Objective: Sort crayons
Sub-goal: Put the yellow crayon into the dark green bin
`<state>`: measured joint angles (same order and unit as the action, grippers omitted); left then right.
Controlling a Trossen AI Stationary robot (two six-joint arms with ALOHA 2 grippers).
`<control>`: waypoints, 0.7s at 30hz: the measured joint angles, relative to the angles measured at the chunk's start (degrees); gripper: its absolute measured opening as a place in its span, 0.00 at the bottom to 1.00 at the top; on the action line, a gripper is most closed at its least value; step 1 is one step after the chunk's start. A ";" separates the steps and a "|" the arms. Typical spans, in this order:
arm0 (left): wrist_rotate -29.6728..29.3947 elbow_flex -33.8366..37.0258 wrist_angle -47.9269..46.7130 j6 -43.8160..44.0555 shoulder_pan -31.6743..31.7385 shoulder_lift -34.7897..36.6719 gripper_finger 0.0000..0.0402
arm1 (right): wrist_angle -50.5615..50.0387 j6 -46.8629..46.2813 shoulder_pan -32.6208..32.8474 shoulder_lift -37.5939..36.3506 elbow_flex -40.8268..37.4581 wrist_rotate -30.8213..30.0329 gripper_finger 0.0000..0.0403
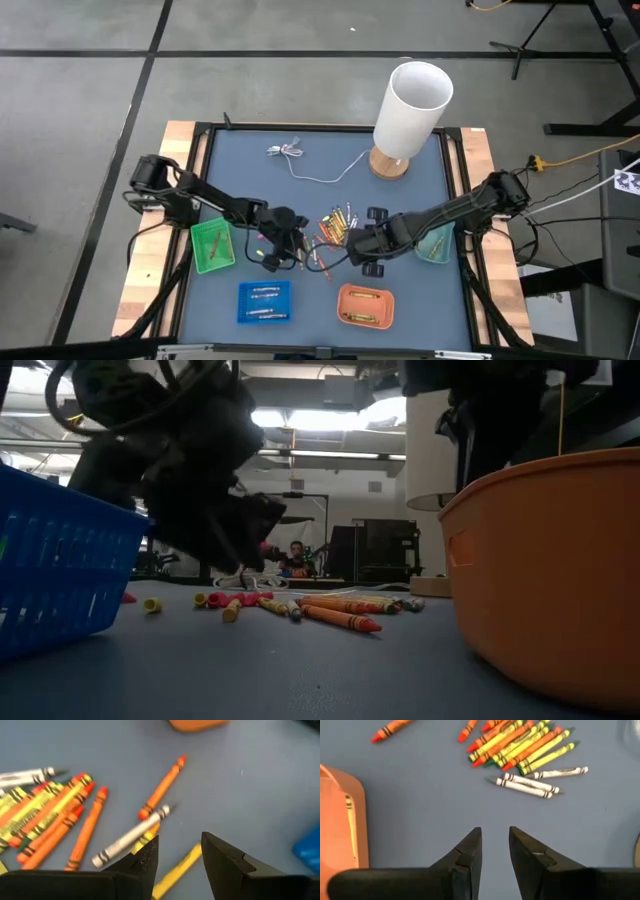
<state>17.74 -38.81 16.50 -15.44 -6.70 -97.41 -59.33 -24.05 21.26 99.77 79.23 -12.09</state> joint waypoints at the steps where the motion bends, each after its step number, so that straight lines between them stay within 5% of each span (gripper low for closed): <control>1: -0.11 -0.03 -0.64 -0.84 0.00 -0.37 0.33 | 0.68 -0.01 0.00 0.00 -0.50 0.10 0.24; 21: -1.62 -0.17 -2.40 -3.11 -0.02 -5.13 0.33 | 13.62 0.24 0.09 0.00 -3.09 0.10 0.24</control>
<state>16.12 -38.98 14.11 -18.55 -6.72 -102.54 -45.71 -23.81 21.34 99.77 76.14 -11.99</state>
